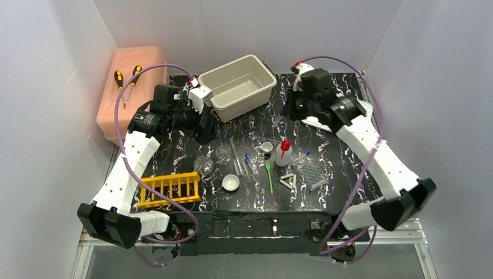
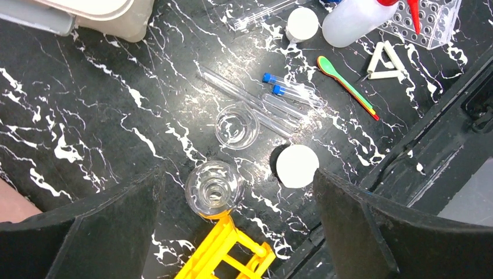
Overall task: Organize the chemistry lab equipment
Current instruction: Insert the test tube into the slot of the test tube rack.
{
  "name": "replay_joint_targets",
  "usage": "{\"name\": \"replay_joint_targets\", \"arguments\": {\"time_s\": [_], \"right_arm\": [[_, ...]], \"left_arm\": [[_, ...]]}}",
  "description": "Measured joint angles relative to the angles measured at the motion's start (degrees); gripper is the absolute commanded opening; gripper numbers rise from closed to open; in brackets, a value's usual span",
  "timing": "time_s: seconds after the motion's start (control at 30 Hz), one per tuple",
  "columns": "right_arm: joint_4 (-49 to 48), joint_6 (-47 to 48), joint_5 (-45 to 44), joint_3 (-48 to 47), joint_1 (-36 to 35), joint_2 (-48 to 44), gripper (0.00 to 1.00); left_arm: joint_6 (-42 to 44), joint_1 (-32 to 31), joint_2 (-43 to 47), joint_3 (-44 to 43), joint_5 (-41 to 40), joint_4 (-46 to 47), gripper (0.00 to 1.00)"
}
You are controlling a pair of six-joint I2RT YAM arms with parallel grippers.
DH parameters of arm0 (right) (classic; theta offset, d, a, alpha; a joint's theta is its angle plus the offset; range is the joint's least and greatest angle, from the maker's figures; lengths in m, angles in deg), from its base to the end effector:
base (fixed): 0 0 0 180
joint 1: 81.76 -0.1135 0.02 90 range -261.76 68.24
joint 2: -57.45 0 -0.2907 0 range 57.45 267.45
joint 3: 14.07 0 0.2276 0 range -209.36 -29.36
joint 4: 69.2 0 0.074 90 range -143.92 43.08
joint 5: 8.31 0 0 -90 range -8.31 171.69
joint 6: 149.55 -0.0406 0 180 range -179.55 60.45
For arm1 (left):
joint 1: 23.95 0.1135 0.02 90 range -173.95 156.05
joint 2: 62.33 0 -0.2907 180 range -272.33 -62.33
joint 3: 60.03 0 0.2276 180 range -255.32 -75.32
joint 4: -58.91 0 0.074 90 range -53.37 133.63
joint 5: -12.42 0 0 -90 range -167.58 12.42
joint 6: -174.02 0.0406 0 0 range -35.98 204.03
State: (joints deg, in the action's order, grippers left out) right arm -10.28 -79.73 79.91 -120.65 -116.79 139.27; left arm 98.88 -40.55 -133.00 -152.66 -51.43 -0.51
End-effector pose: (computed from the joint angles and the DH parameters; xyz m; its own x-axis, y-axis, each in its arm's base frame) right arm 0.2301 0.1598 0.4322 -0.6222 -0.0151 -0.7827 -0.3601 0.8932 0.2691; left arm 0.2081 -0.0807 0.4058 -0.4116 0.3629 -0.8360 0.7214 0.6903 -0.0555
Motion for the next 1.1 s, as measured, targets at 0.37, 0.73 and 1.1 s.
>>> {"name": "replay_joint_targets", "arguments": {"time_s": [0.37,0.73,1.1], "right_arm": [[7.13,-1.01,-14.78,16.31,2.43,-14.53,0.01],[1.57,-4.50,-22.91,30.97,3.19,-15.78,0.01],[-4.07,-6.14,-27.71,40.26,3.43,-16.65,0.01]], "left_arm": [[-3.69,3.08,-6.19,-7.39,-1.70,-7.54,0.98],[-4.61,6.14,-9.38,-10.05,-1.44,-11.45,0.98],[-4.61,6.38,-9.40,-10.03,-1.42,-11.69,0.98]]}}
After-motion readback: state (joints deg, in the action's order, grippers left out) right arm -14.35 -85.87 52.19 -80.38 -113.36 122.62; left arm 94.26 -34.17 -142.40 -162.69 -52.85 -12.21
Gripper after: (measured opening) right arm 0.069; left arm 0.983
